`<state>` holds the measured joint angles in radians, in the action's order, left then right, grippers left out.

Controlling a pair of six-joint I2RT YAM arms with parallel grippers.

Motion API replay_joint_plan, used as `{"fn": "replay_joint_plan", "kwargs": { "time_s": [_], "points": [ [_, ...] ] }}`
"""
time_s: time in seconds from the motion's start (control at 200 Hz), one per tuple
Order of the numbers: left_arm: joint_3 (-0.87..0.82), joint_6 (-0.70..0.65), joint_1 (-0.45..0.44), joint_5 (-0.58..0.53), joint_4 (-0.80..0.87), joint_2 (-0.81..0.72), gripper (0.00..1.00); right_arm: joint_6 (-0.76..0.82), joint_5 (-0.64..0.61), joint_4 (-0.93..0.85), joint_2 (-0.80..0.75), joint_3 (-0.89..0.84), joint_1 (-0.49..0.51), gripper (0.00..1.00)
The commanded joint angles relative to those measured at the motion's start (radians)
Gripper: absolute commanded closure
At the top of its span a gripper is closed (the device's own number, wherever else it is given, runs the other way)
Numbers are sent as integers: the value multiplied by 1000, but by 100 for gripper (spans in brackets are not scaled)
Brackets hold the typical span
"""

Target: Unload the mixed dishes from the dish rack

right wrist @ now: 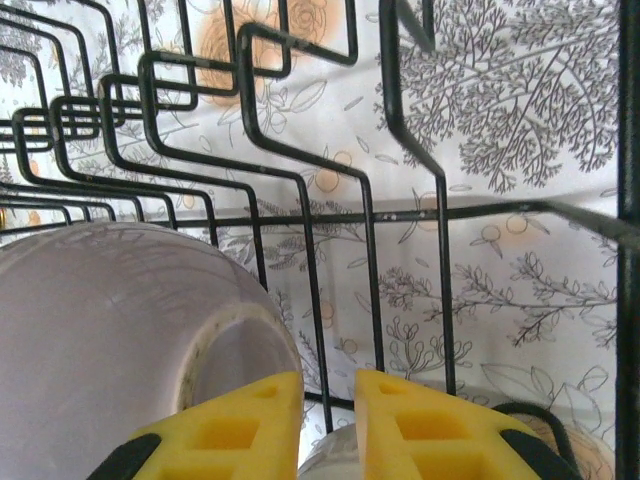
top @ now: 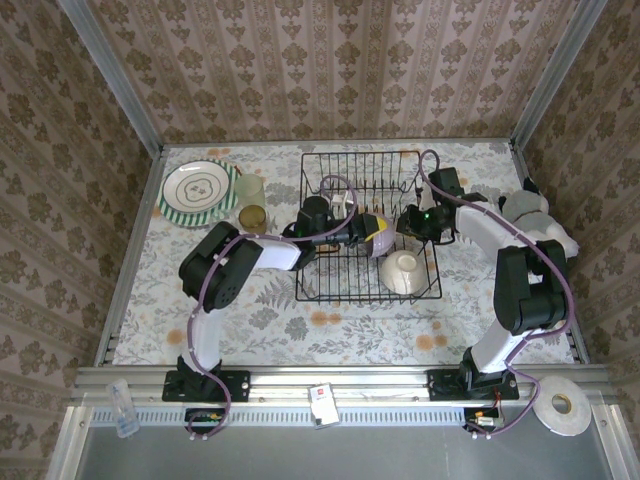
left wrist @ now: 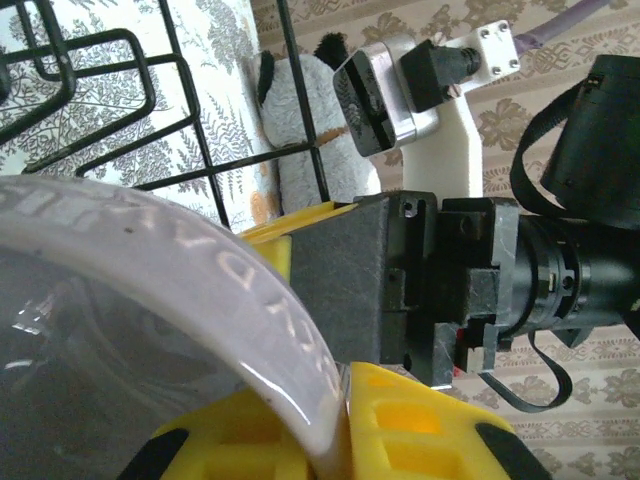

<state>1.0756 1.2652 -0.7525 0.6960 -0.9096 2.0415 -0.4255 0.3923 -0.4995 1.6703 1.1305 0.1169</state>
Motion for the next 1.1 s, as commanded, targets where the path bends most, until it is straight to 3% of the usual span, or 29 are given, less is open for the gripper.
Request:
{"fn": "replay_joint_plan", "kwargs": {
  "time_s": [0.0,0.295,0.87,1.095],
  "points": [
    [21,5,-4,0,9,37,100,5,-14,-67,-21,32,7,77],
    [56,-55,11,14,76,-25,100,10,-55,-106,-74,67,7,74],
    [202,-491,24,10,628,-273,100,25,-67,-161,-183,108,7,52],
    [301,-802,26,-62,995,-372,100,32,-55,-179,-219,118,9,40]
  ]
}}
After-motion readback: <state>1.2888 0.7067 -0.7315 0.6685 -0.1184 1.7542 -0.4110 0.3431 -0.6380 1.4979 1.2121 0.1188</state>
